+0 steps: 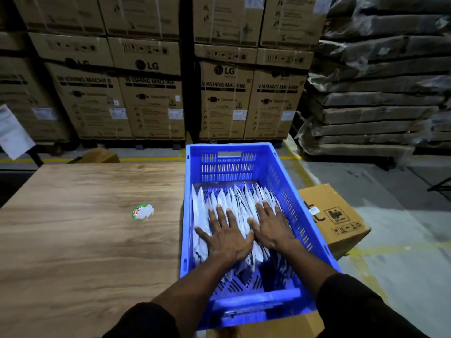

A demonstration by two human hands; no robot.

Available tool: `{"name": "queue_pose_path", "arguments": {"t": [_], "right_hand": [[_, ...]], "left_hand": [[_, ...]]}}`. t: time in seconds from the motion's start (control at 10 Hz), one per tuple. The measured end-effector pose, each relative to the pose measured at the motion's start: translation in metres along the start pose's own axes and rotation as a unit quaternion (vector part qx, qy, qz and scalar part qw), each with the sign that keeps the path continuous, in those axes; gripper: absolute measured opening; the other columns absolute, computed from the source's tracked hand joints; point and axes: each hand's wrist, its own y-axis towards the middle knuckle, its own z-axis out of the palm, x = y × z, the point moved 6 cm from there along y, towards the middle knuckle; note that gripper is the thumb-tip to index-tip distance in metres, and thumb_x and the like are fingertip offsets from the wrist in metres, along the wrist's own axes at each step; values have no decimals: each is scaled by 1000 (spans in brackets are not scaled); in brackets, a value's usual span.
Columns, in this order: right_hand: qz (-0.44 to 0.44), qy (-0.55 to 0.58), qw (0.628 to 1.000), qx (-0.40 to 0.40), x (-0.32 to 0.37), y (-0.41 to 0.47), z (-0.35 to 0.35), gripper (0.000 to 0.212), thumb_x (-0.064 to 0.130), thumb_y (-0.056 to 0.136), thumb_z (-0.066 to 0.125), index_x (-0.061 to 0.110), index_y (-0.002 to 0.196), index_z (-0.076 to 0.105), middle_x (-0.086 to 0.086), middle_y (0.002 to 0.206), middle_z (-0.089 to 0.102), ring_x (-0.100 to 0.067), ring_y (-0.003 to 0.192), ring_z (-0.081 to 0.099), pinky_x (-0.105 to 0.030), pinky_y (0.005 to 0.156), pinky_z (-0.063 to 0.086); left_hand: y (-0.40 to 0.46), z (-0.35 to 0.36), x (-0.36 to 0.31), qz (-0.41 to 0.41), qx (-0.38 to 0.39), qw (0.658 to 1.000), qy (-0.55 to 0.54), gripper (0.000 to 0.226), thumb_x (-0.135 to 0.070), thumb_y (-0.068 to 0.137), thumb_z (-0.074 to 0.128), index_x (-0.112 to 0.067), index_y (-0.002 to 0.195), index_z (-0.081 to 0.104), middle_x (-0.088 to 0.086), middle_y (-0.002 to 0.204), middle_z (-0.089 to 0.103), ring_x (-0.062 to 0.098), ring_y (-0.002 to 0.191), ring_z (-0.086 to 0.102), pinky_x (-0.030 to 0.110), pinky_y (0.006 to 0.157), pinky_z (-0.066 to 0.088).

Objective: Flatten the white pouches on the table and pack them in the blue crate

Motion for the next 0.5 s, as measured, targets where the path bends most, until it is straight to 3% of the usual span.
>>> {"name": "queue_pose_path", "arguments": {"t": [0.2, 0.4, 0.5], "right_hand": [[-12, -38, 999, -24, 5, -4, -5, 66, 55, 104, 22, 21, 159, 9, -5, 167, 7, -37, 152, 5, -54, 120, 16], [-24, -54, 997, -45, 14, -9, -12, 67, 59, 103, 21, 24, 159, 10, -5, 168, 2, -35, 152, 0, -57, 120, 14], [-26, -61, 996, -60, 18, -12, -18, 67, 59, 103, 19, 23, 159, 12, -5, 168, 2, -35, 152, -1, -59, 119, 11]], "left_hand": [[-1, 1, -4, 42, 0, 999, 2, 82, -70, 98, 22, -31, 159, -16, 7, 164, -31, 35, 148, -34, 81, 104, -11], [-3, -11, 7, 32, -17, 998, 41, 78, -69, 99, 18, -29, 161, -7, 8, 168, -21, 40, 150, -26, 80, 107, -12], [-5, -22, 5, 50, -46, 997, 33, 79, -66, 100, 21, -25, 162, -6, 8, 168, -19, 38, 151, -24, 74, 112, -12]]}}
